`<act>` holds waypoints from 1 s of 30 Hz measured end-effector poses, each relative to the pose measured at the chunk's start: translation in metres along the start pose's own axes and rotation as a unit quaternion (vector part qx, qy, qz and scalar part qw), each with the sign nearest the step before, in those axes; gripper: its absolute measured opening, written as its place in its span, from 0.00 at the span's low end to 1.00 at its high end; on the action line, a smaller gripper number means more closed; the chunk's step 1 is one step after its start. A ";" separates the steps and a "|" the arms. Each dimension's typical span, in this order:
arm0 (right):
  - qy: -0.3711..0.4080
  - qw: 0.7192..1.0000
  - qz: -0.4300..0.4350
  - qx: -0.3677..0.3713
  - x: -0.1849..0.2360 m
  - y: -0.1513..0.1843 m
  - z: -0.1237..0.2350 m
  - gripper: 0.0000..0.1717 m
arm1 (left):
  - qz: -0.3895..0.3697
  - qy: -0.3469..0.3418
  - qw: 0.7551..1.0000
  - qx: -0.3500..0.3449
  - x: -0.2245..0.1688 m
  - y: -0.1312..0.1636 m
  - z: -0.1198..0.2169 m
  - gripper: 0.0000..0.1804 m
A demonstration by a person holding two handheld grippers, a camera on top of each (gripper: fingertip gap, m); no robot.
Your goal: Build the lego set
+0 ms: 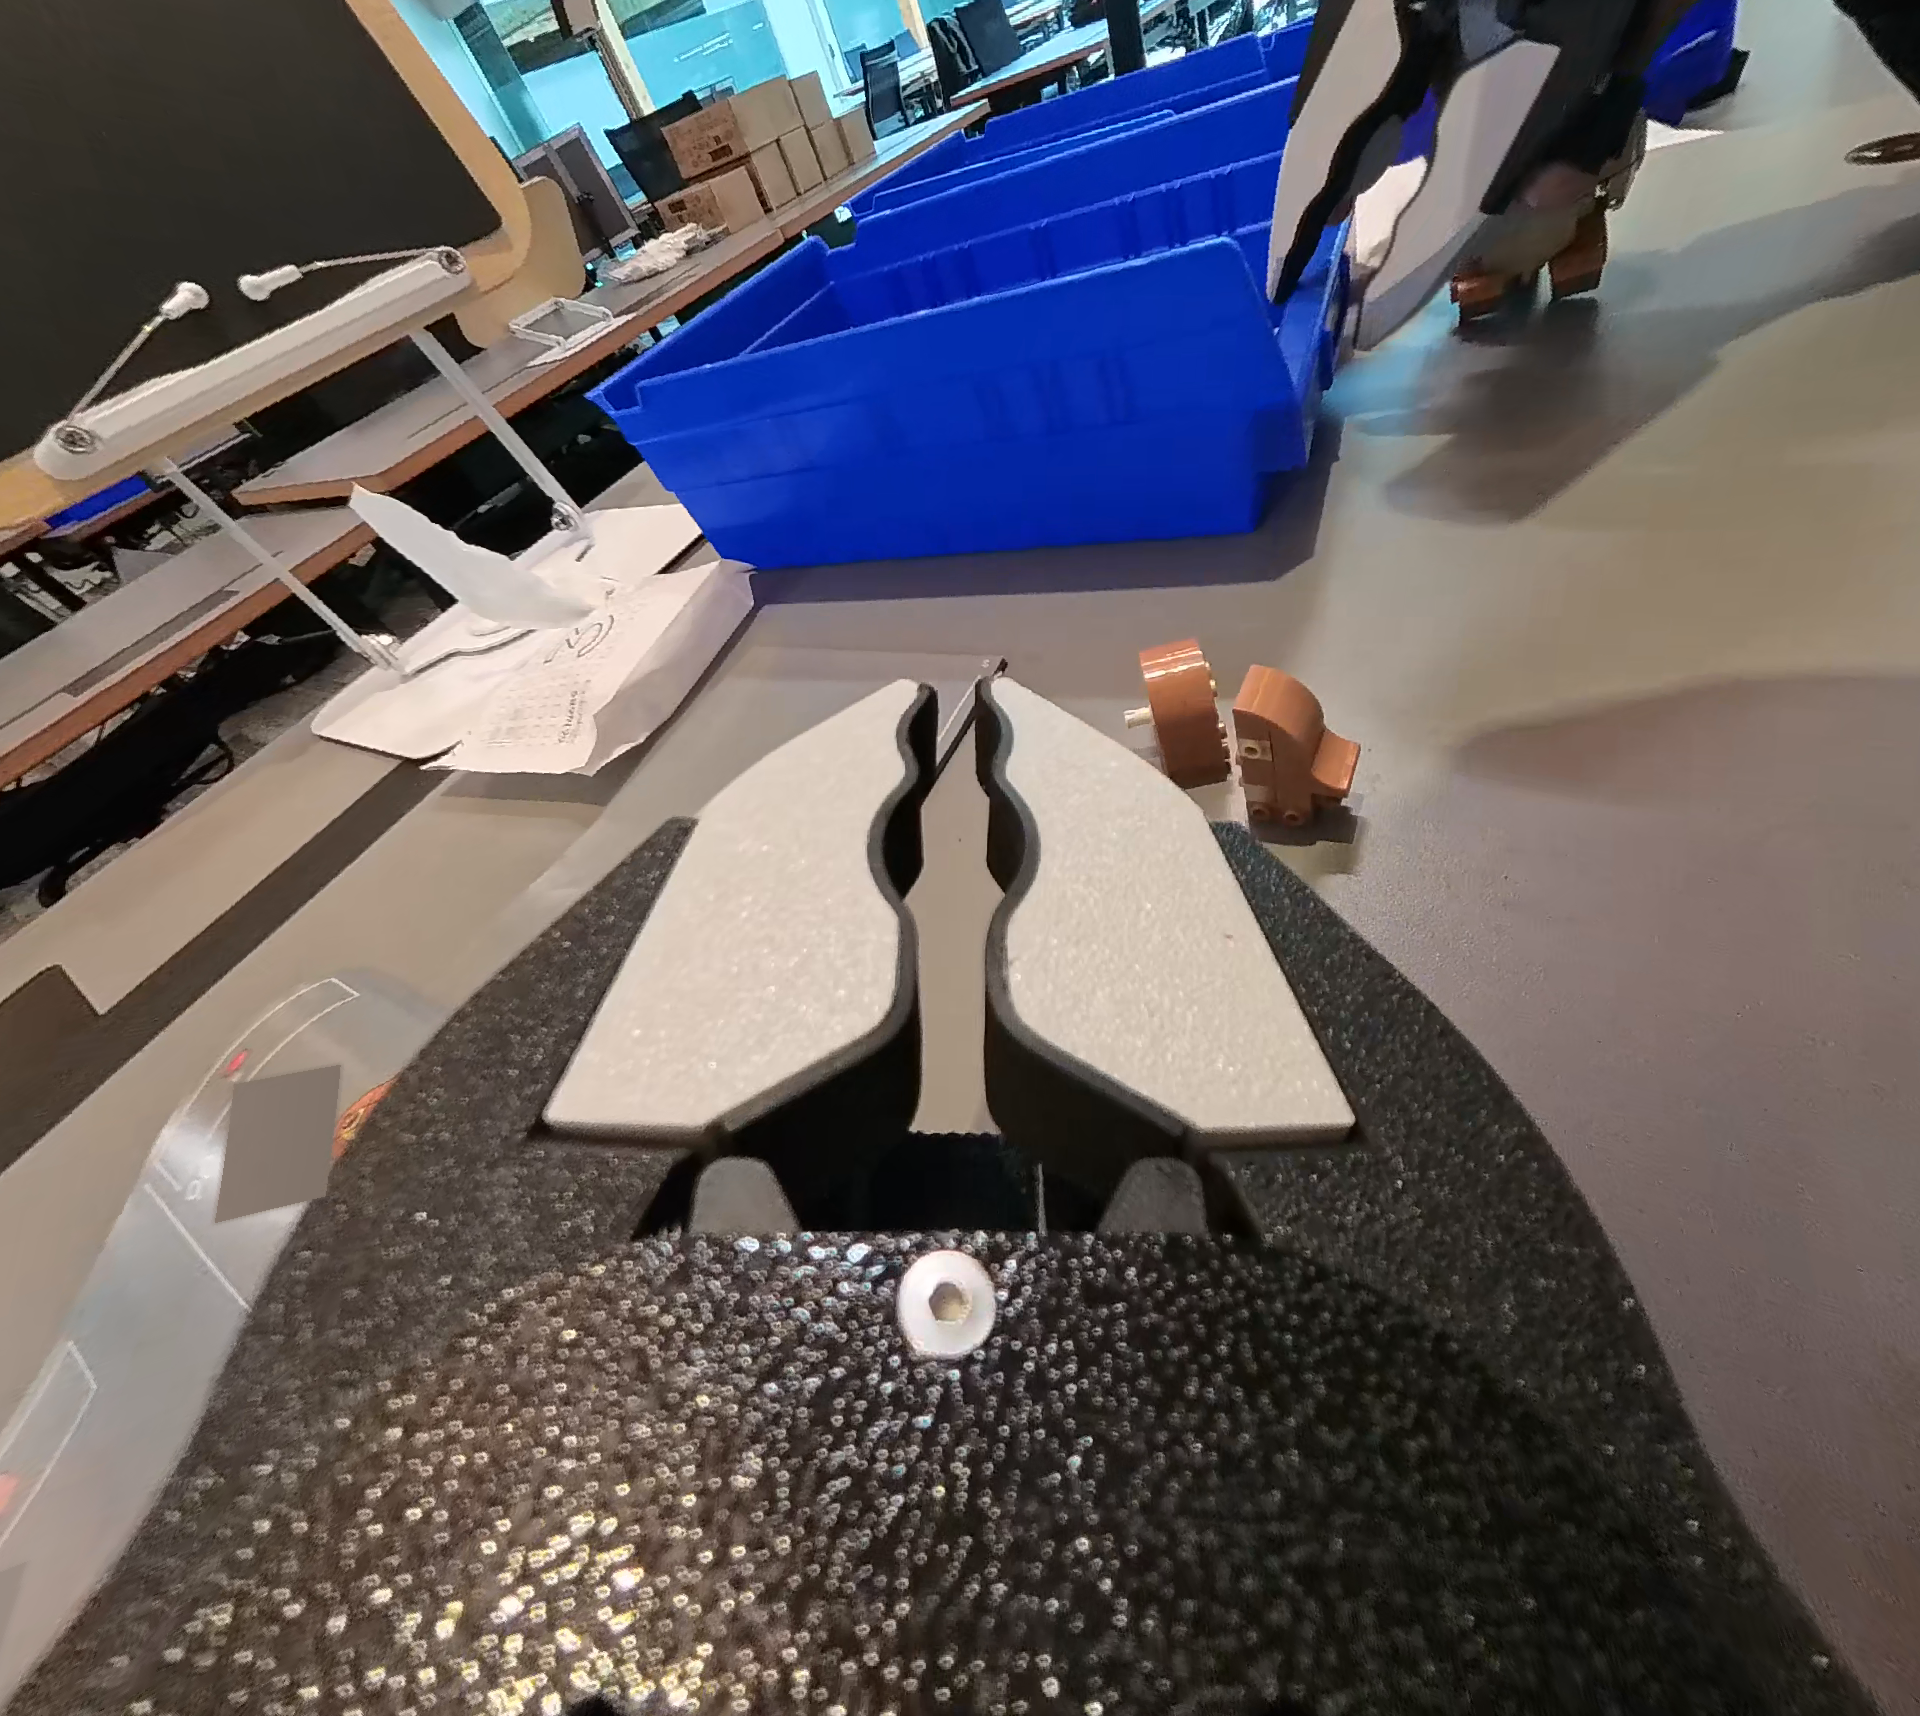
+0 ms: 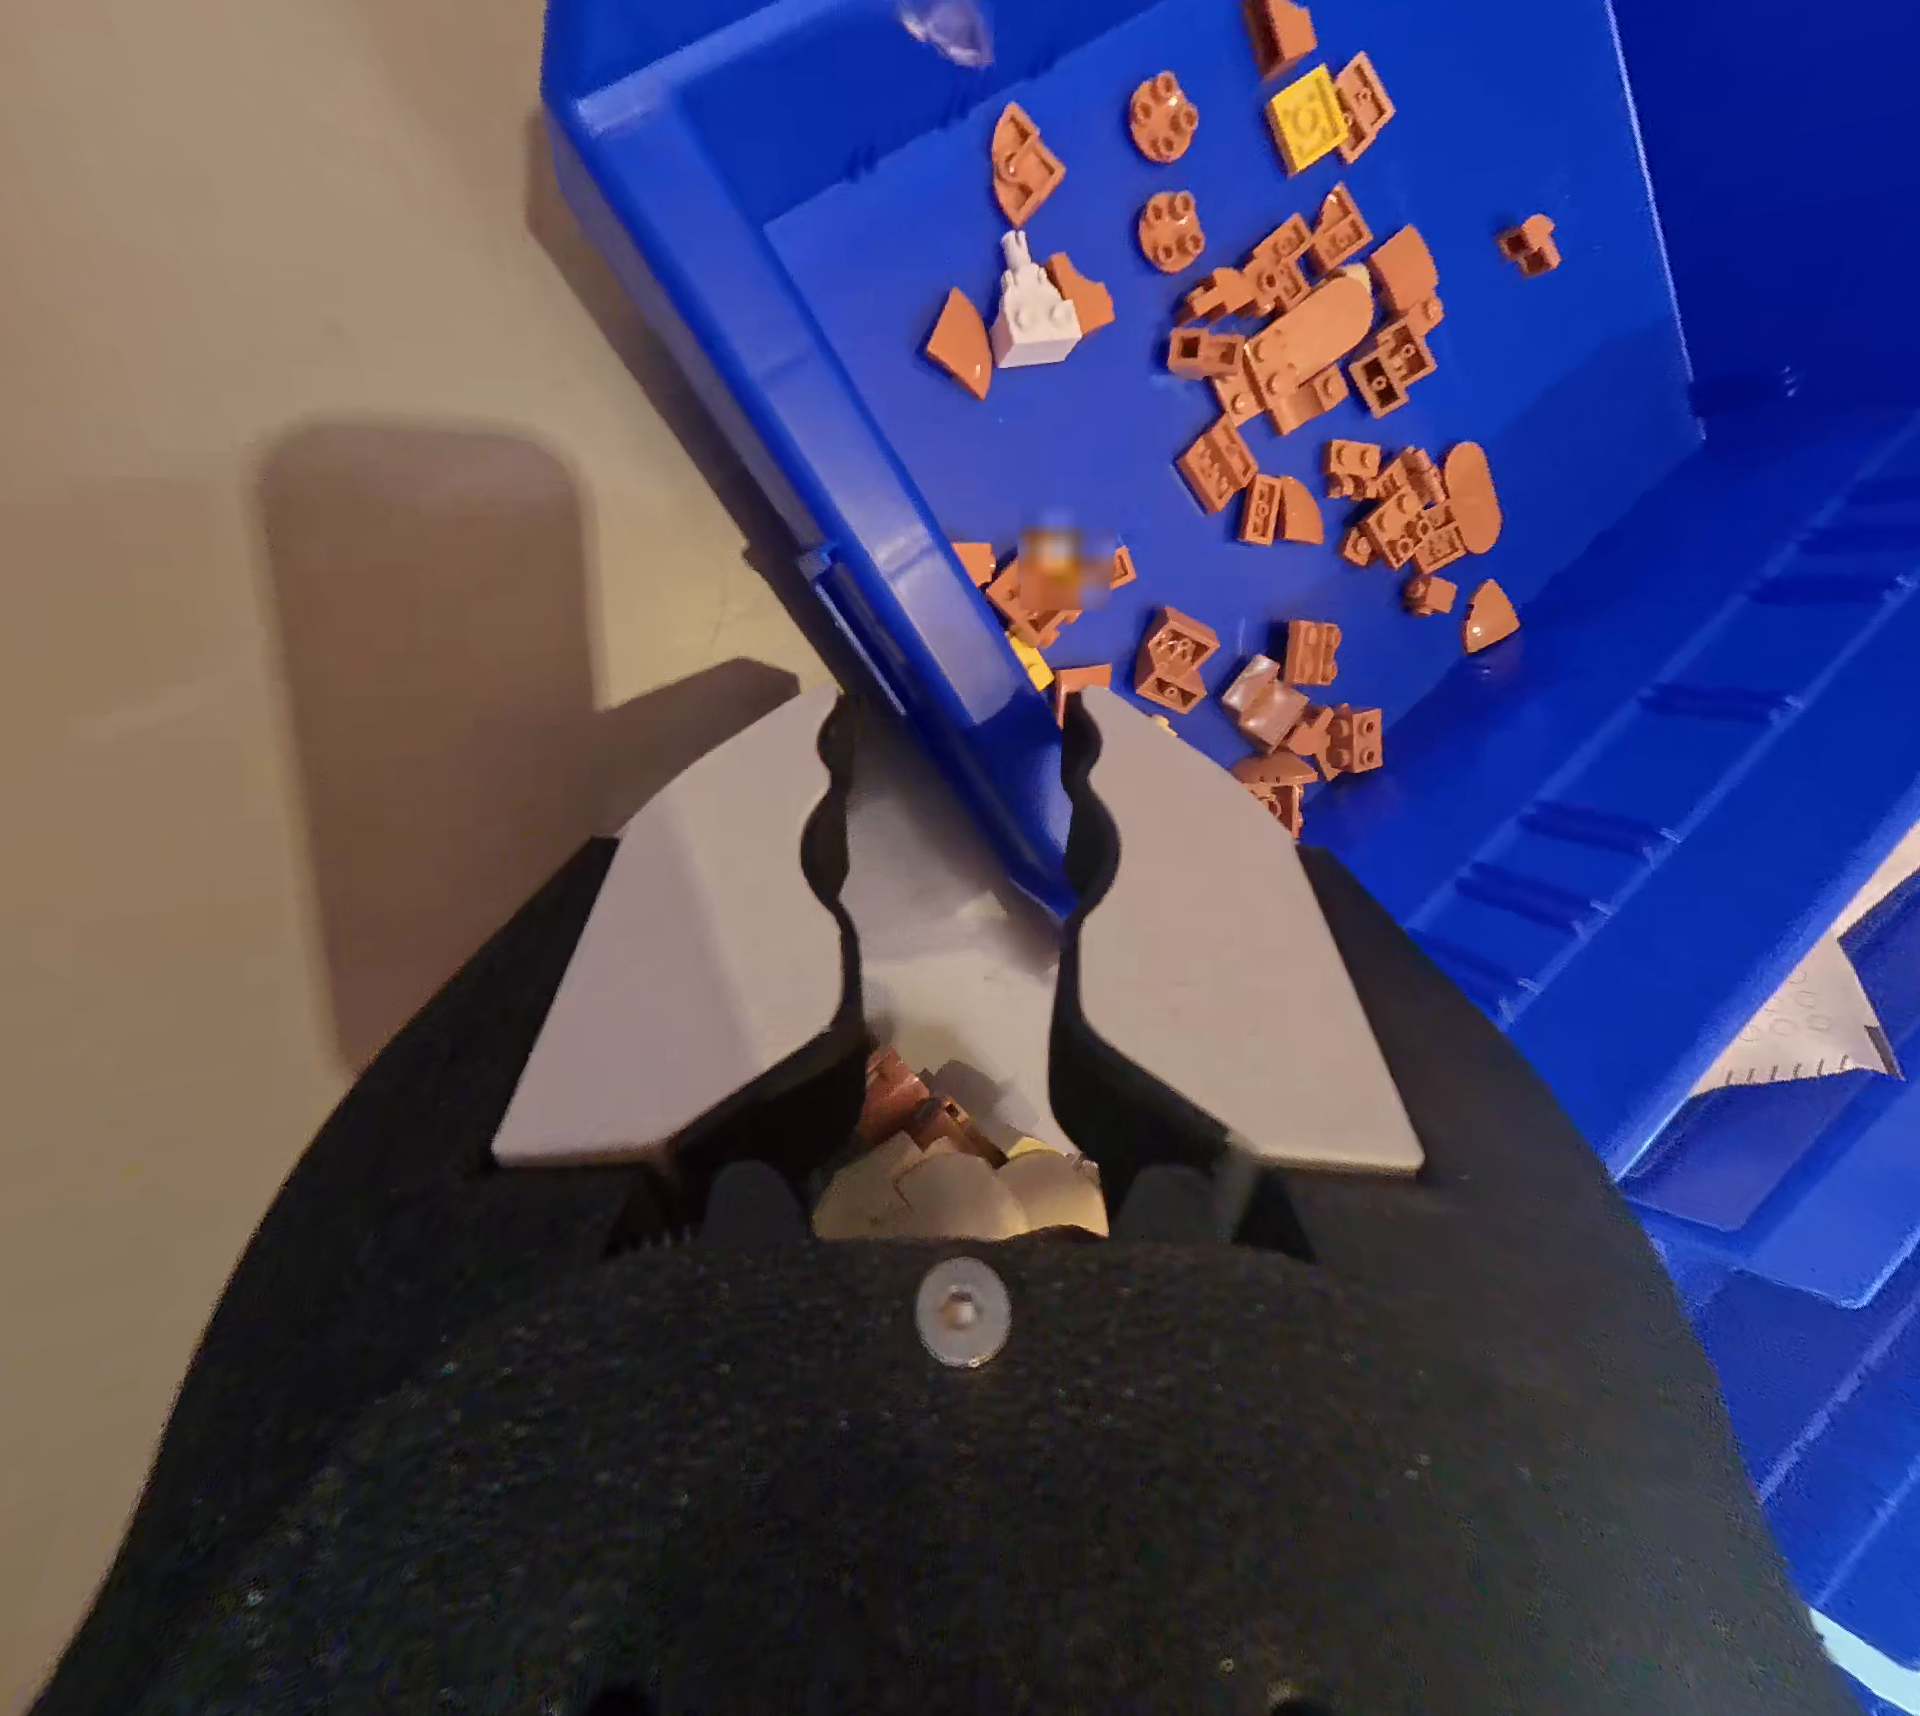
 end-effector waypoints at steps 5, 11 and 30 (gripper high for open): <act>-0.036 0.999 0.018 -0.019 0.017 0.000 0.009 0.20 | 0.001 0.001 1.000 -0.001 0.000 0.000 0.000 0.04; -0.059 0.996 0.040 -0.044 0.034 -0.002 0.016 0.19 | 0.000 -0.001 1.000 0.000 0.000 0.000 0.000 0.04; -0.126 0.985 0.085 -0.079 0.066 0.005 0.034 0.16 | -0.004 -0.013 1.000 0.008 0.004 0.002 -0.002 0.04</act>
Point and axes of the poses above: each gripper's, where its closed fingertips meet, z back along the fingers, y out of its underside, x = y × z across the jaws, the point moved 1 cm from there along z, back along the fingers, and after that the axes turned 7 degrees about x, right-handed, at the moved point
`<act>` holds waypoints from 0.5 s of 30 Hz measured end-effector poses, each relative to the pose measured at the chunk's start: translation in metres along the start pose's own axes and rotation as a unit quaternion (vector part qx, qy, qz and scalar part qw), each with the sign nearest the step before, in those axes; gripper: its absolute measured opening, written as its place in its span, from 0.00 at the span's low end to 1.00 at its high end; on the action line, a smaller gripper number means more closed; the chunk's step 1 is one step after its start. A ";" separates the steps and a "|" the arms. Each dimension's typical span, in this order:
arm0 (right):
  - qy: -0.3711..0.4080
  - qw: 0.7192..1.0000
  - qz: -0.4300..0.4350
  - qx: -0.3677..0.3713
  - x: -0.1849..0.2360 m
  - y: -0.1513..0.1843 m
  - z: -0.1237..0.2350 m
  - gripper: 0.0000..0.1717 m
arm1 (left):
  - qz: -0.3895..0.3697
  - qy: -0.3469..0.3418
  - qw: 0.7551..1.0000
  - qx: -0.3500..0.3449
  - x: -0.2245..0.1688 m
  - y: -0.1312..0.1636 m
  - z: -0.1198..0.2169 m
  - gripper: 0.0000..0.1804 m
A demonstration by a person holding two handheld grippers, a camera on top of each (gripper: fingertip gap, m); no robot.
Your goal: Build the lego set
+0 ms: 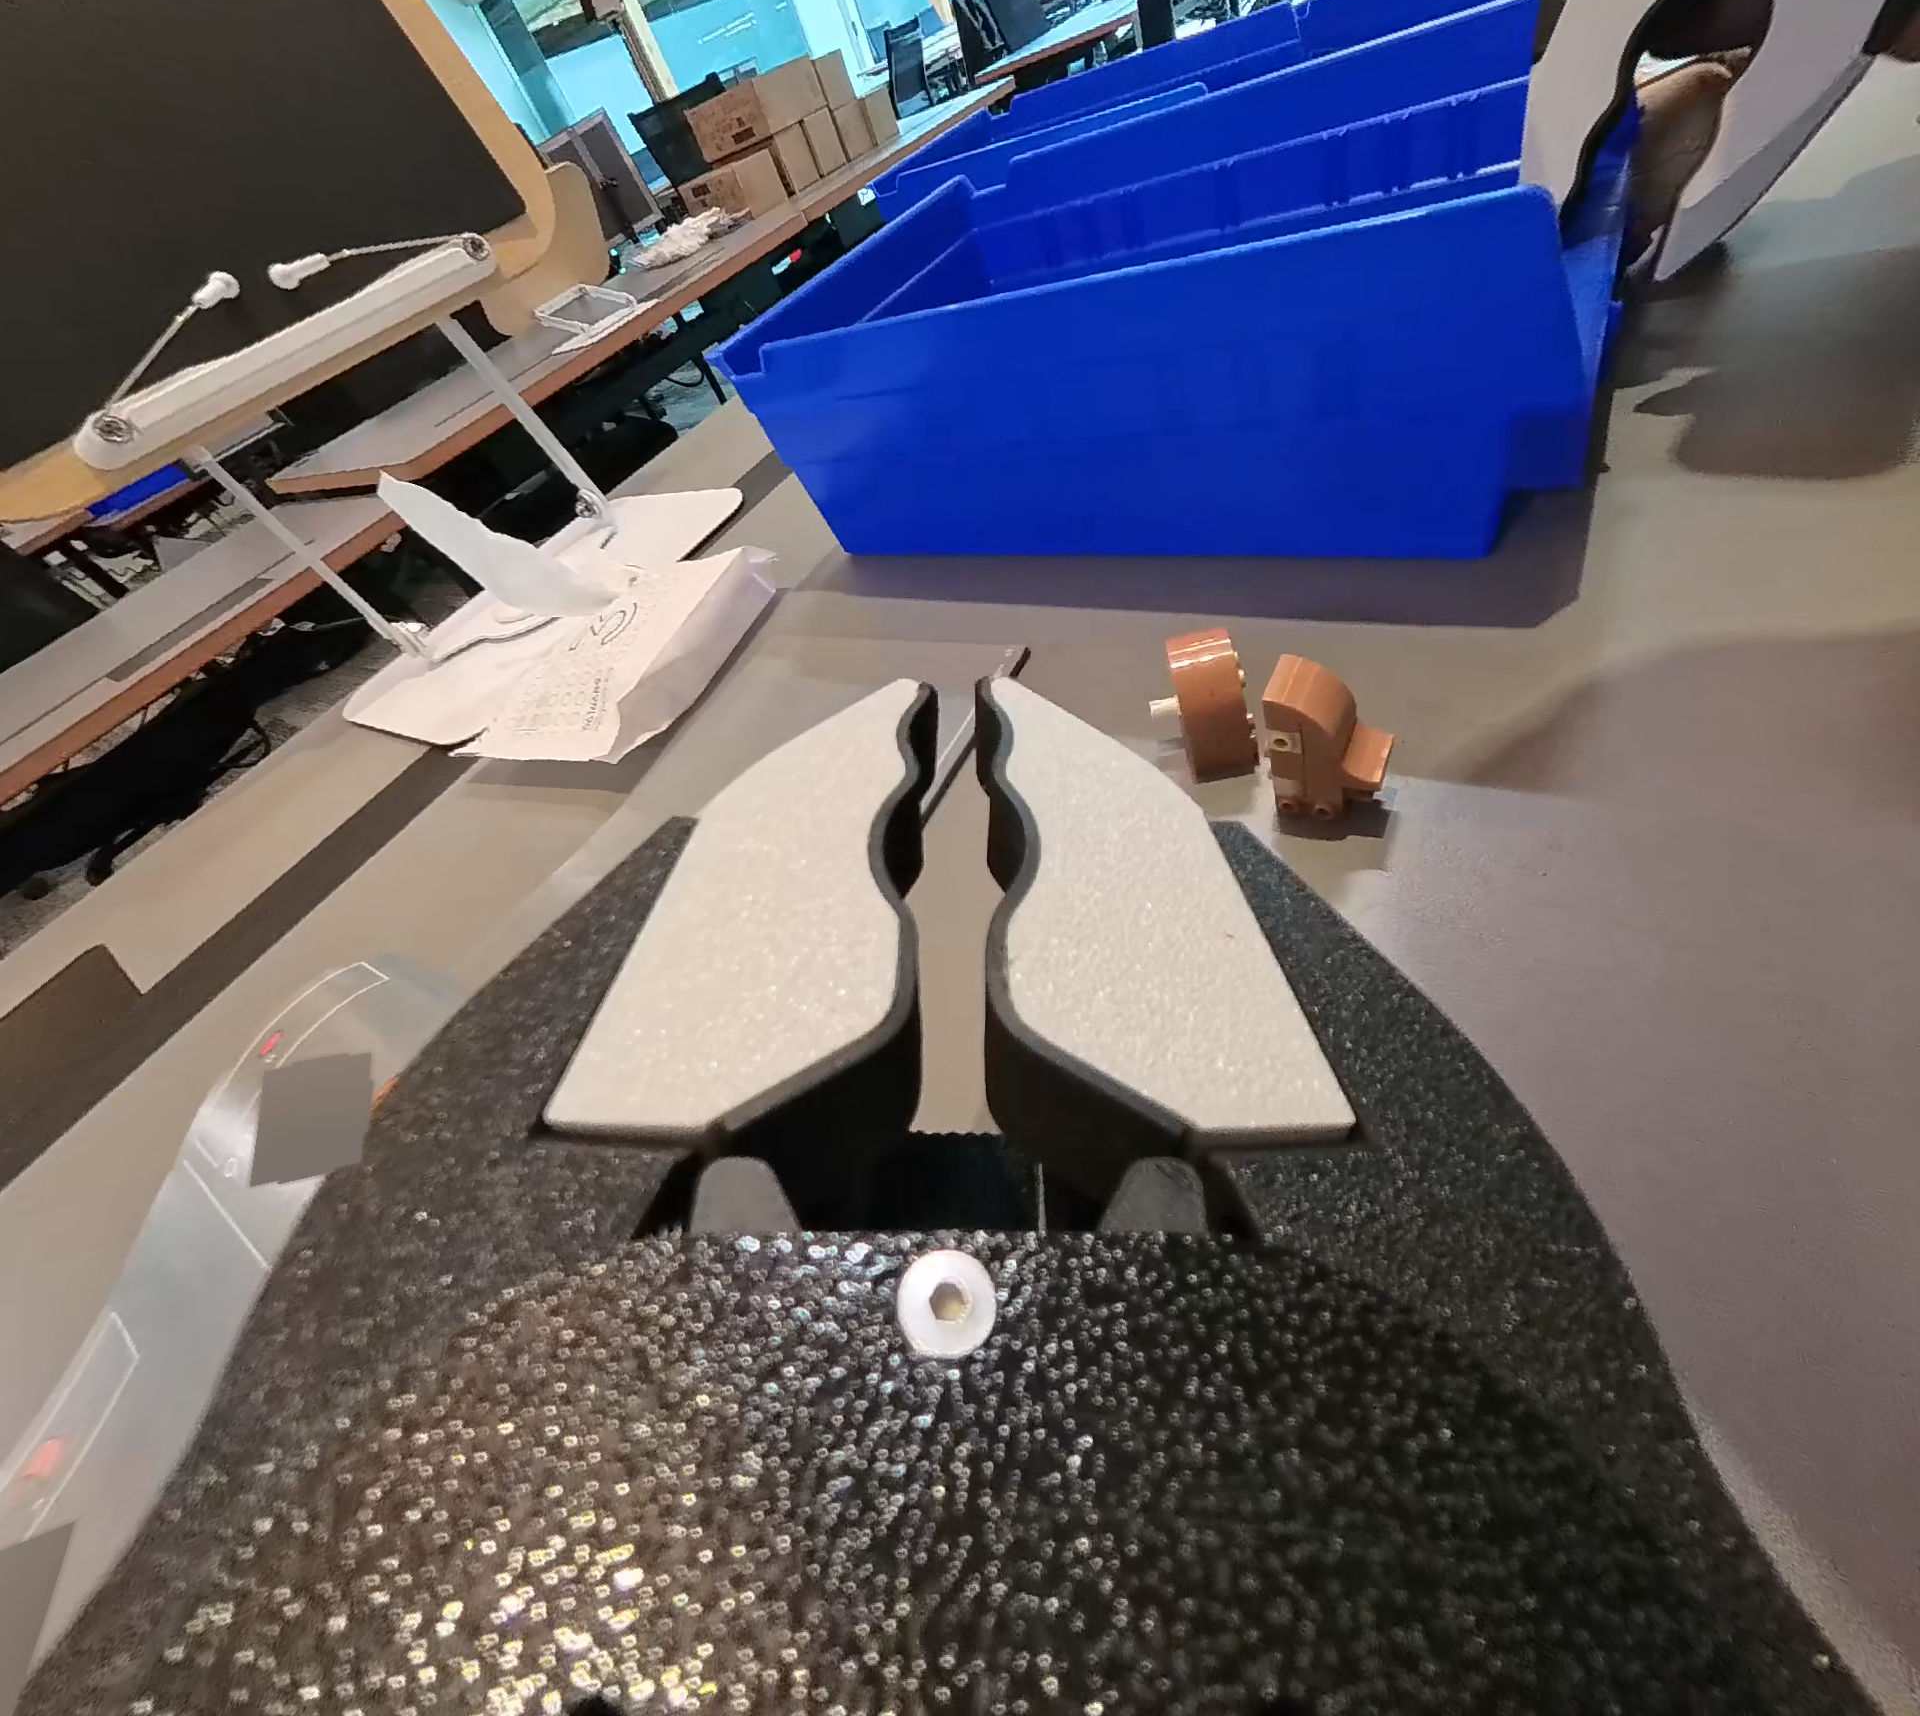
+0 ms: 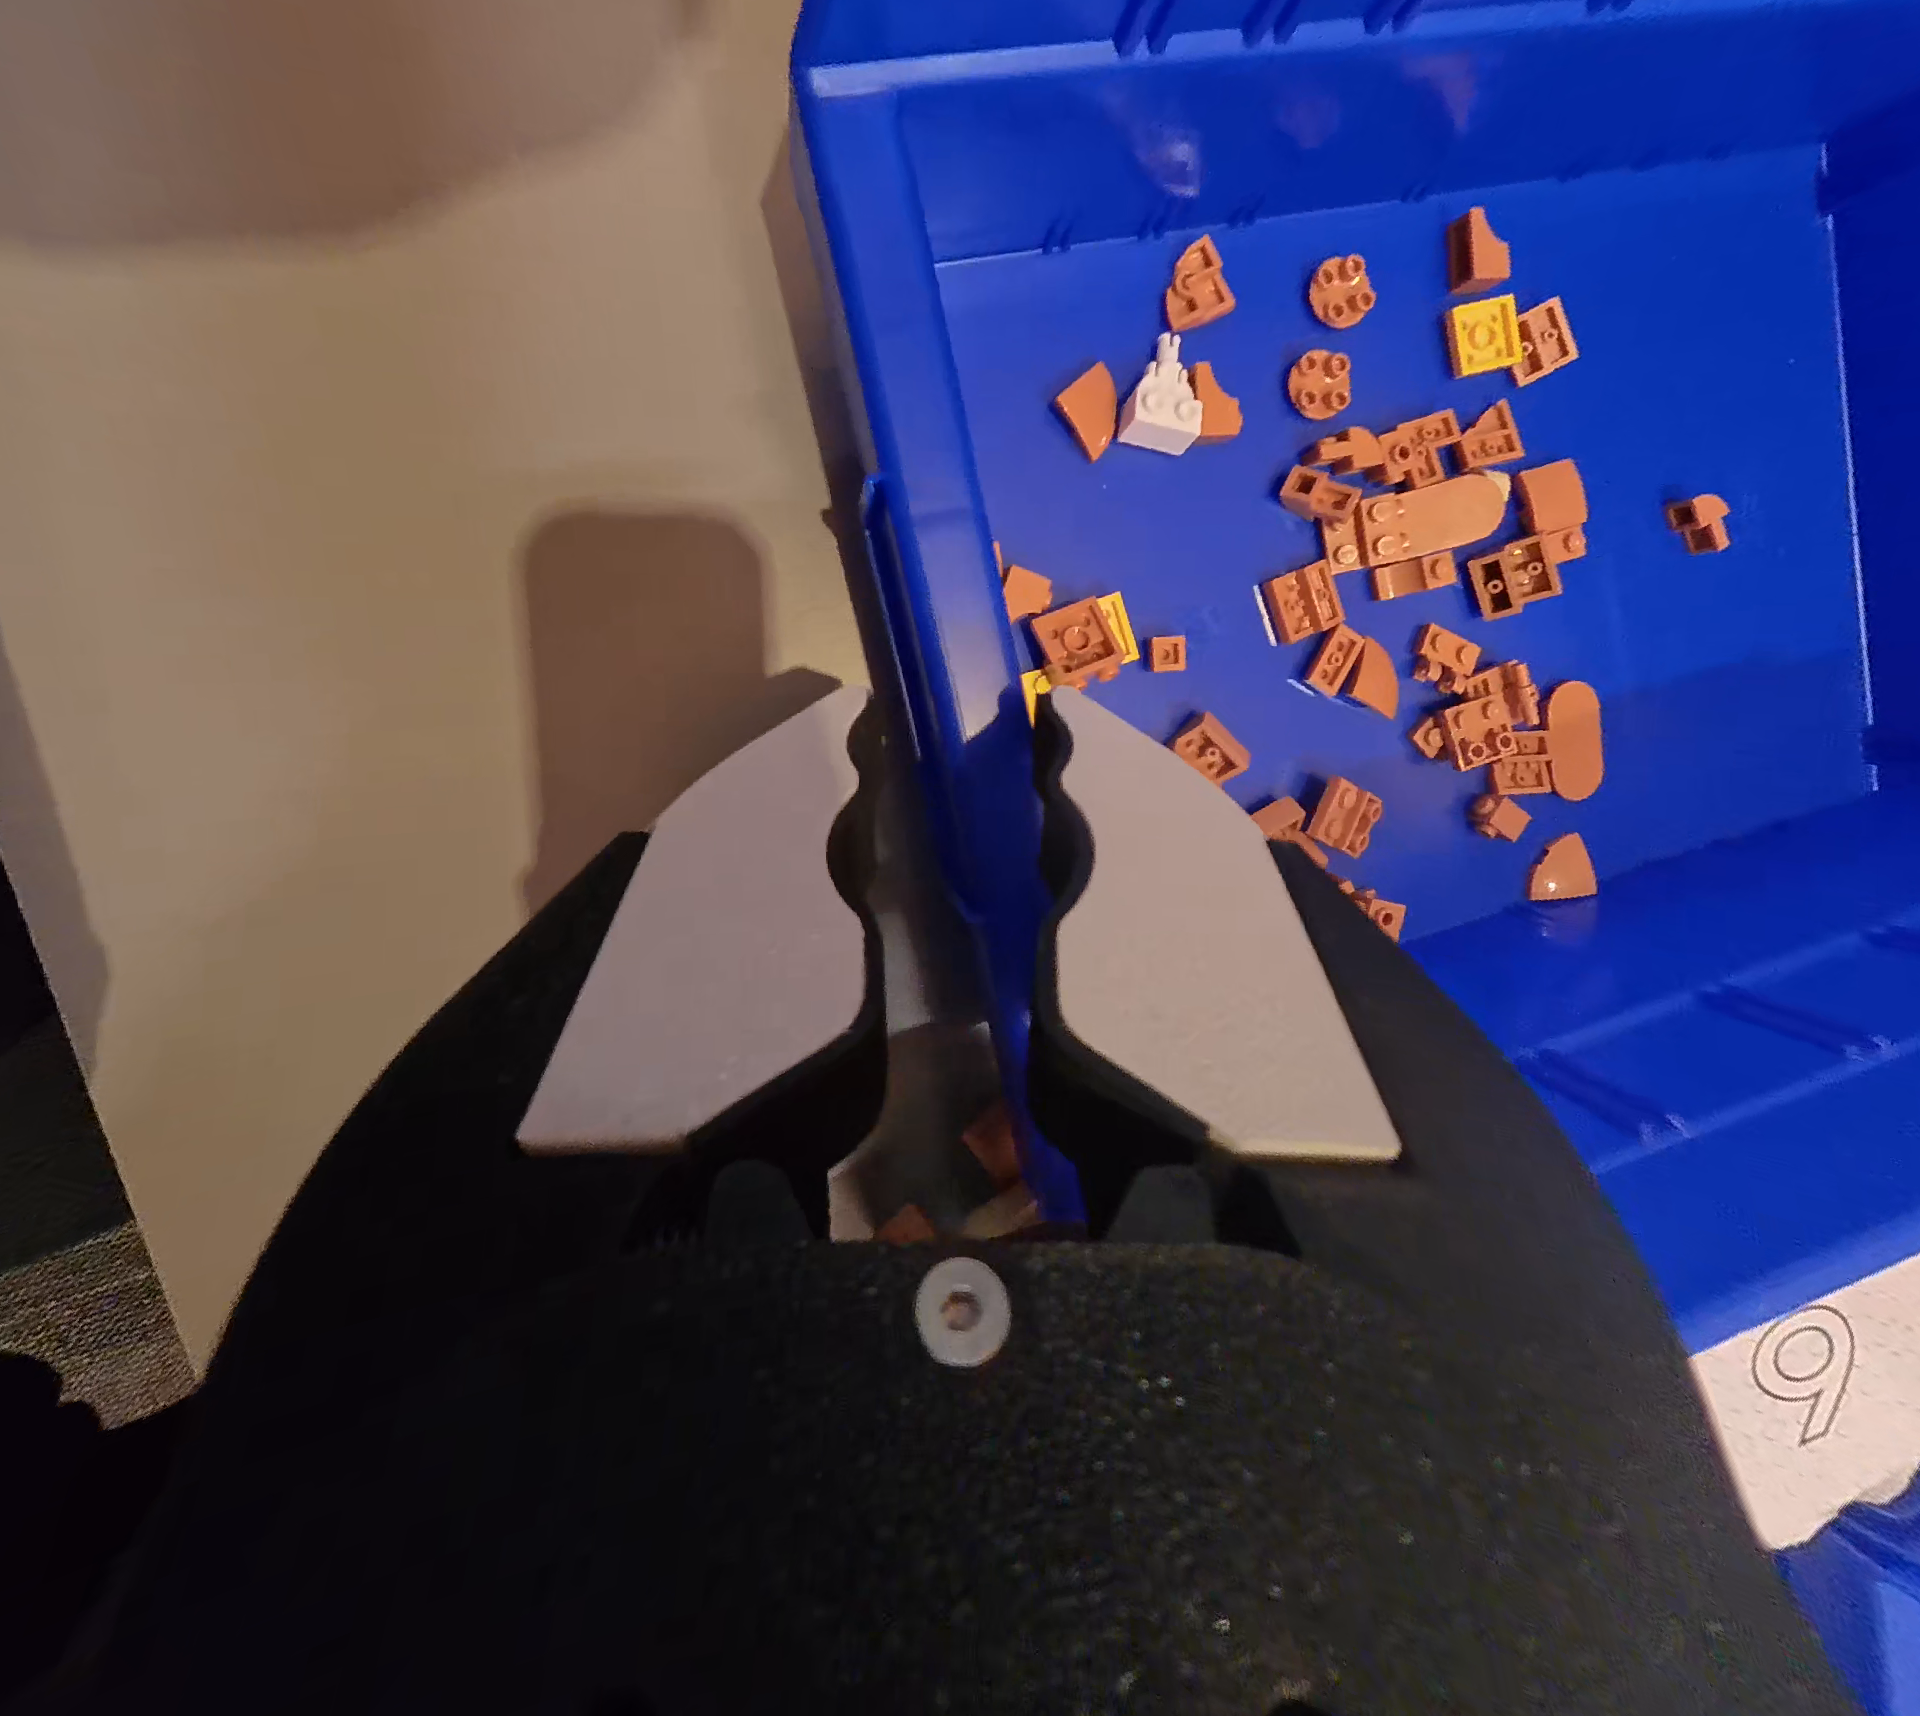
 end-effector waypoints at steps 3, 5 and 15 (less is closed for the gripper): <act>0.001 1.000 0.001 -0.009 0.000 -0.001 0.003 0.16 | 0.001 -0.002 1.000 0.001 0.001 0.000 0.000 0.04; 0.002 1.000 0.001 -0.020 0.000 -0.003 0.007 0.16 | 0.001 -0.003 1.000 0.002 0.001 0.000 0.000 0.04; 0.006 0.999 0.000 -0.035 -0.001 -0.005 0.014 0.15 | -0.001 -0.004 1.000 0.002 0.001 0.000 -0.001 0.04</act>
Point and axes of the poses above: each gripper's, where its closed fingertips meet, z back along the fingers, y out of its underside, x = y × z across the jaws, the point moved 1 cm from there along z, back along the fingers, and after that the axes turned 7 degrees about x, right-handed, at the moved point
